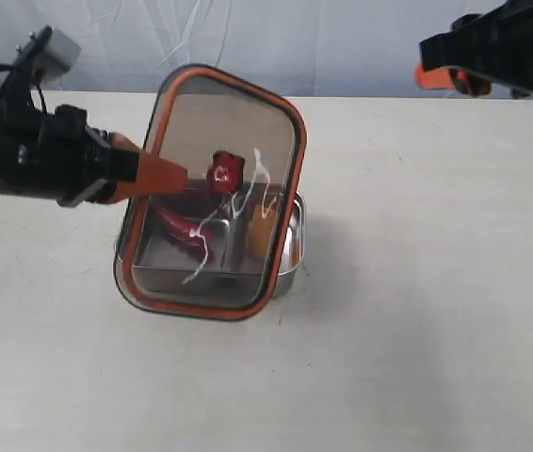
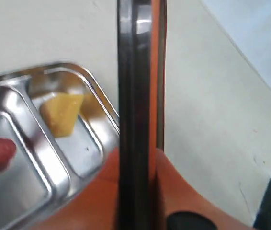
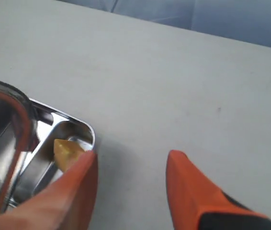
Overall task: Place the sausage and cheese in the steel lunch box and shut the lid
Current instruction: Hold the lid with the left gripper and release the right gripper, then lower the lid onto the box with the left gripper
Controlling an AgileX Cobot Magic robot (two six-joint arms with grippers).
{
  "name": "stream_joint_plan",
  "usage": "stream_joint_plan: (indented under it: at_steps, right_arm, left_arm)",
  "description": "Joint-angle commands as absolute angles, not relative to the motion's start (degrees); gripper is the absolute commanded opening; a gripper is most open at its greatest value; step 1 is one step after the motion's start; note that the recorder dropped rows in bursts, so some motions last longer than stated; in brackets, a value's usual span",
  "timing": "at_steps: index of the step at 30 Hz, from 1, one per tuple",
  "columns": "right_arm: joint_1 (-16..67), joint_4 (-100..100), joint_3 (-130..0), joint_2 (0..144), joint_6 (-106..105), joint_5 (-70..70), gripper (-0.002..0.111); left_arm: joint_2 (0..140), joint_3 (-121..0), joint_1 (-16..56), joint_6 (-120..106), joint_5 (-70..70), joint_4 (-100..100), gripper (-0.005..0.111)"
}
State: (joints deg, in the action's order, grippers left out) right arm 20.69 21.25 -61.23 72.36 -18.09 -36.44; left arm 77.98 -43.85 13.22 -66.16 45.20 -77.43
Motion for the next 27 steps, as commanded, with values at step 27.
stream_joint_plan:
  at_steps: [27]
  right_arm:
    - [14.18,18.40,-61.43,67.22,-17.83,-38.73,0.045]
  left_arm:
    - [74.32,-51.93,33.94,-65.98,10.52,-1.57,0.000]
